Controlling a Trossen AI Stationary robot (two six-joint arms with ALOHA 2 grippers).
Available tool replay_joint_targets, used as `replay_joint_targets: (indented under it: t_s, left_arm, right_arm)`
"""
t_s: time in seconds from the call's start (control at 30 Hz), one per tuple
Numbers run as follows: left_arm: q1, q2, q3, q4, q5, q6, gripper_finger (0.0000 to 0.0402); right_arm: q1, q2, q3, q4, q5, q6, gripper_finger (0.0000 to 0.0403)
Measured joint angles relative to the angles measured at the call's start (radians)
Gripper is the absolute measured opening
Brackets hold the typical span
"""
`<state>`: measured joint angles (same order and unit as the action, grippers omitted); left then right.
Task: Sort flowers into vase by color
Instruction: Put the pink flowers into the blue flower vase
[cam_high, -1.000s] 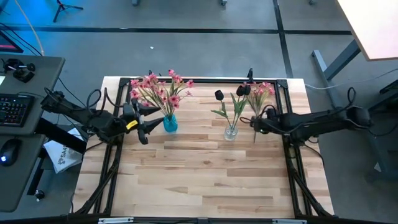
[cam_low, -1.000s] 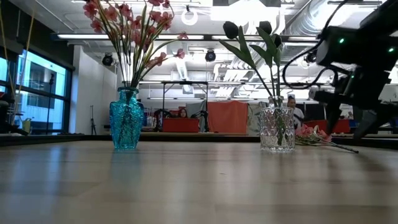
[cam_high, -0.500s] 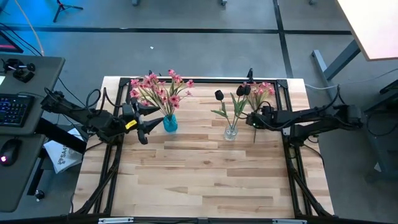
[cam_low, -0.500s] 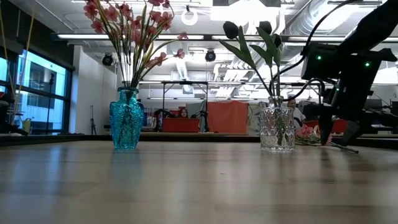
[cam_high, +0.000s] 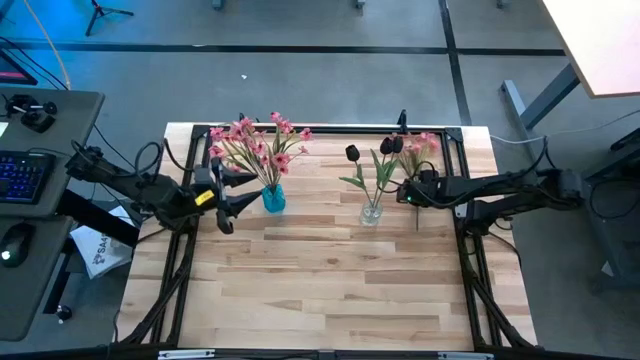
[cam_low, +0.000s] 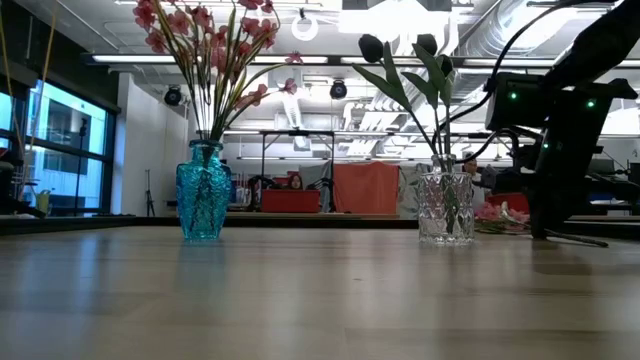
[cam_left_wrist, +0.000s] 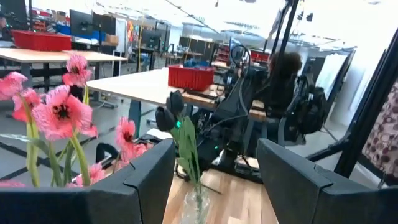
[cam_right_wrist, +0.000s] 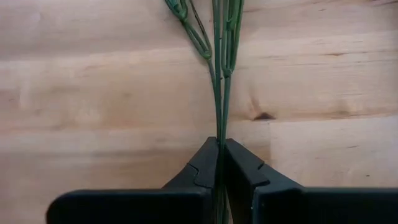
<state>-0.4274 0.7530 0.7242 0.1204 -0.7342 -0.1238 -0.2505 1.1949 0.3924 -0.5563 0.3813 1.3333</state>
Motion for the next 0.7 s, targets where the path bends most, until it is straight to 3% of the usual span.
replay_joint_targets:
  t_s: [0.13, 0.43, 0.7]
  left_arm:
    - [0.000, -0.025, 0.000, 0.021, -0.011, 0.053, 0.0213]
    - [0.001, -0.084, 0.000, 0.021, -0.043, 0.076, 0.0213]
    - [0.002, -0.089, 0.000, 0.019, -0.060, 0.095, 0.0213]
  right_arm:
    - [0.012, -0.102, 0.039, -0.053, -0.069, -0.033, 0.0004]
    - [0.018, -0.379, 0.244, -0.239, 0.196, -0.102, 0.0001]
    - [0.015, -0.457, 0.529, -0.374, 0.407, -0.283, 0.0001]
